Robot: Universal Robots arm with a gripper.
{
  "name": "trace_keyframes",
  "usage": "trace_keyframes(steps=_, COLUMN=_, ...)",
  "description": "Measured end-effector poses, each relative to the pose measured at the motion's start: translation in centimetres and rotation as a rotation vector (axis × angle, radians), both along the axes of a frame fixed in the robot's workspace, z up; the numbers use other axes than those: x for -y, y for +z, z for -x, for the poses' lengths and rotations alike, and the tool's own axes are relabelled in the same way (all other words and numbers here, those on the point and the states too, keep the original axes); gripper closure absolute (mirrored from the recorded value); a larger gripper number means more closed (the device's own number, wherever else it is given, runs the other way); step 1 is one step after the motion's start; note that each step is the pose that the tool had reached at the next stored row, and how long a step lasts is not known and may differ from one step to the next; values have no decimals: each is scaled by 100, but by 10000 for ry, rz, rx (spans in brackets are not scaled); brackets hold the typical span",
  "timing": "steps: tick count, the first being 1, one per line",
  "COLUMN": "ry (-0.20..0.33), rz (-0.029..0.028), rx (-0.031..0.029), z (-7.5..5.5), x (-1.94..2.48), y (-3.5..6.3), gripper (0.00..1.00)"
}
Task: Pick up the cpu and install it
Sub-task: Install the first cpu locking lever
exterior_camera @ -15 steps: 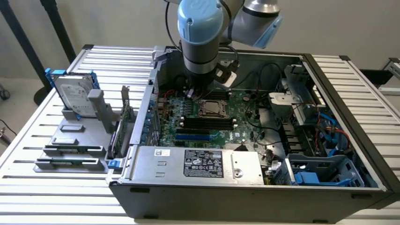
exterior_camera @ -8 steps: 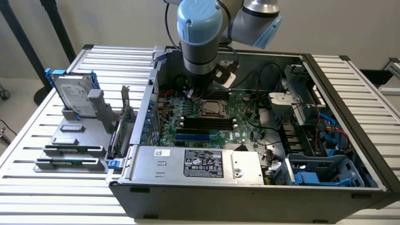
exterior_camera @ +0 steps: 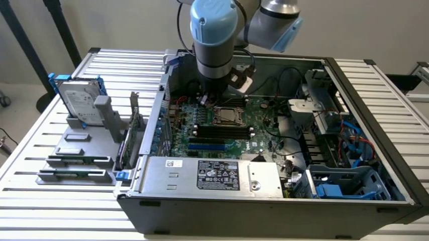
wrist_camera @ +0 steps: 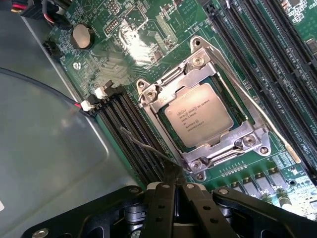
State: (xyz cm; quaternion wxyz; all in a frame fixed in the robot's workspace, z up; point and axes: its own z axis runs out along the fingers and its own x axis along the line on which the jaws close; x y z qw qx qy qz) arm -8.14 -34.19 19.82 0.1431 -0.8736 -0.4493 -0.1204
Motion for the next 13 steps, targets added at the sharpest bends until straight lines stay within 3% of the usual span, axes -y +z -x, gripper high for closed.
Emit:
trace_keyframes(steps=3, ry=-11, rz=107, rx=-11, z=-1, x=-22, y=0, gripper=89)
trace_keyframes(steps=6, ry=-21, rz=177, rx=-23, z=-3, x=-50, y=-1, gripper=89)
trace_keyframes(steps=13, ry=-31, rz=280, rx=-87, z=-23, x=-71, y=-2, gripper=89)
